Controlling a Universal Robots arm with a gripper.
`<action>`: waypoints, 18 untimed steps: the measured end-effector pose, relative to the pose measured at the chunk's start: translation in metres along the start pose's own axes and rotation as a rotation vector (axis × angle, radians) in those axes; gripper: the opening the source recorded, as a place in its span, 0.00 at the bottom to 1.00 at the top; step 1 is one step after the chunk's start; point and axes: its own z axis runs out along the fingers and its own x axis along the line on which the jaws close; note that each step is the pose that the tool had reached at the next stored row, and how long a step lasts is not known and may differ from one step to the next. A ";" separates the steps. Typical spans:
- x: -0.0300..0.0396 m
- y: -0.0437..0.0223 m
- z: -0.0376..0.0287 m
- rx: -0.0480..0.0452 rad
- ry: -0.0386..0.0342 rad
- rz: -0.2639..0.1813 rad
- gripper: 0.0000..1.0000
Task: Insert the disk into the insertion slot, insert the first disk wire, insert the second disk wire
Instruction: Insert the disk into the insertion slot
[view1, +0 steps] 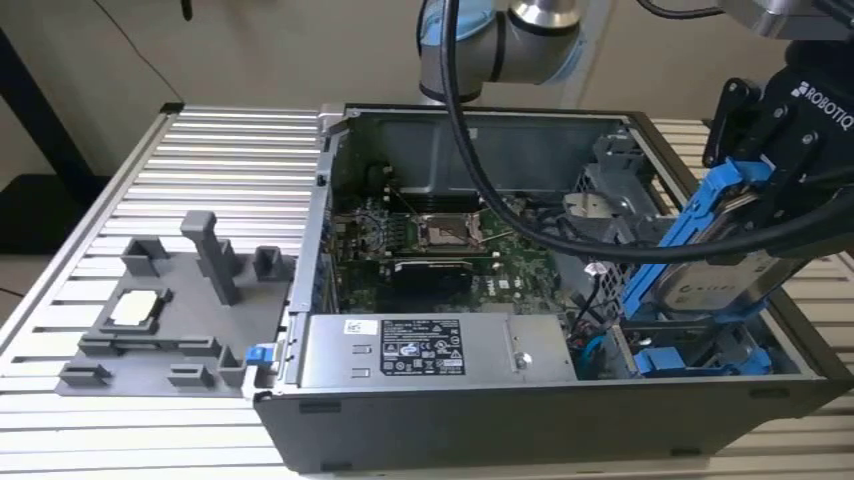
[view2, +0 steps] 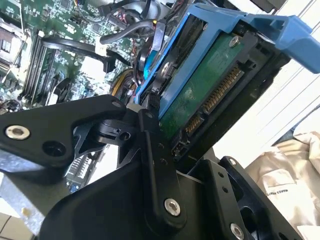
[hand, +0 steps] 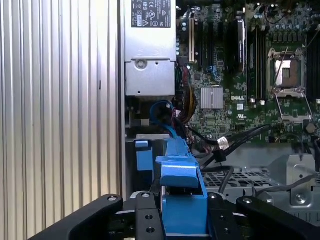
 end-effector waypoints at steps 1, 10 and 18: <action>0.0001 -0.0002 0.0009 0.0000 -0.0010 0.000 0.33; 0.0034 -0.0027 0.0067 -0.0003 -0.0054 -0.007 0.33; 0.0060 -0.0053 0.0115 -0.0007 -0.0050 -0.018 0.33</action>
